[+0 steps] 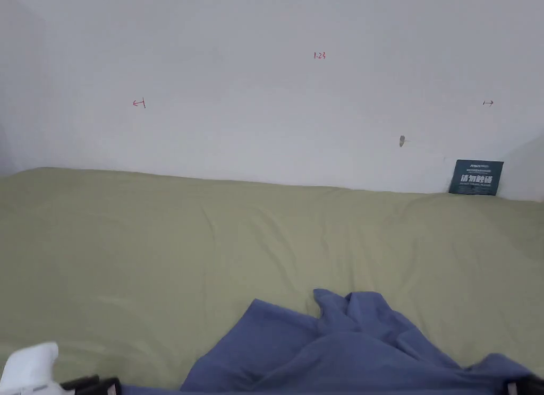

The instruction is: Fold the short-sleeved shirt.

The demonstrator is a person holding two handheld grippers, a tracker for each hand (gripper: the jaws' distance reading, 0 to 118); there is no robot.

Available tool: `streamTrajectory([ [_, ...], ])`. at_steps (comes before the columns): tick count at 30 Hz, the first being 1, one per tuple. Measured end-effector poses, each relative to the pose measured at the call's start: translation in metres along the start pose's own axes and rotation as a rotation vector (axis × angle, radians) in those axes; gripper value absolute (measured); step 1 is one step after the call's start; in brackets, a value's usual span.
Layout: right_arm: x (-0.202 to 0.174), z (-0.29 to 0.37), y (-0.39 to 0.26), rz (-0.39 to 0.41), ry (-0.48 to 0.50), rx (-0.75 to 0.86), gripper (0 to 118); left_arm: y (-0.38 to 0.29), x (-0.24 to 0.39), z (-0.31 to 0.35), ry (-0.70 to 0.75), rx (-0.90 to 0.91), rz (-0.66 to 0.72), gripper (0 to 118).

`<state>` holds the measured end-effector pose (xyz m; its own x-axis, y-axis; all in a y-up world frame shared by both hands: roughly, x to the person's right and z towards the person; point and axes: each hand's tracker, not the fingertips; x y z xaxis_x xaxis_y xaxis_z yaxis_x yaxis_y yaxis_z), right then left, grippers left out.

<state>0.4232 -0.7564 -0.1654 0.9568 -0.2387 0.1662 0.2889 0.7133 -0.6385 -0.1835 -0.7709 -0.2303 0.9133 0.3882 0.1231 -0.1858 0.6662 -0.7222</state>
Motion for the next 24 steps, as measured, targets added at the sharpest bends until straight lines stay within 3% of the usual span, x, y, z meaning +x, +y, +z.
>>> streamTrajectory([
  [12,0.014,0.003,-0.054,-0.102,-0.004,-0.049,11,-0.081,-0.027,0.001,0.016,-0.094,0.175,5],
  [13,0.015,0.004,-0.054,-0.109,-0.010,-0.035,23,-0.083,-0.024,0.004,0.021,-0.080,0.186,15],
  [14,0.013,0.011,-0.051,-0.095,-0.032,0.020,42,-0.081,-0.020,0.010,0.034,-0.064,0.182,39],
  [15,0.011,0.021,-0.049,-0.070,-0.031,0.064,74,-0.079,-0.015,0.016,0.042,-0.034,0.163,86],
  [16,0.008,0.030,-0.046,-0.049,-0.010,0.108,91,-0.073,-0.009,0.027,0.043,0.009,0.146,108],
  [17,0.001,0.042,-0.043,-0.016,0.011,0.177,96,-0.067,-0.001,0.042,0.018,0.113,0.100,113],
  [20,-0.024,0.075,-0.035,0.094,-0.020,0.320,96,-0.058,0.016,0.069,0.010,0.307,-0.054,112],
  [24,-0.065,0.104,-0.039,0.247,-0.104,0.431,96,-0.055,0.062,0.090,0.102,0.431,-0.252,111],
])
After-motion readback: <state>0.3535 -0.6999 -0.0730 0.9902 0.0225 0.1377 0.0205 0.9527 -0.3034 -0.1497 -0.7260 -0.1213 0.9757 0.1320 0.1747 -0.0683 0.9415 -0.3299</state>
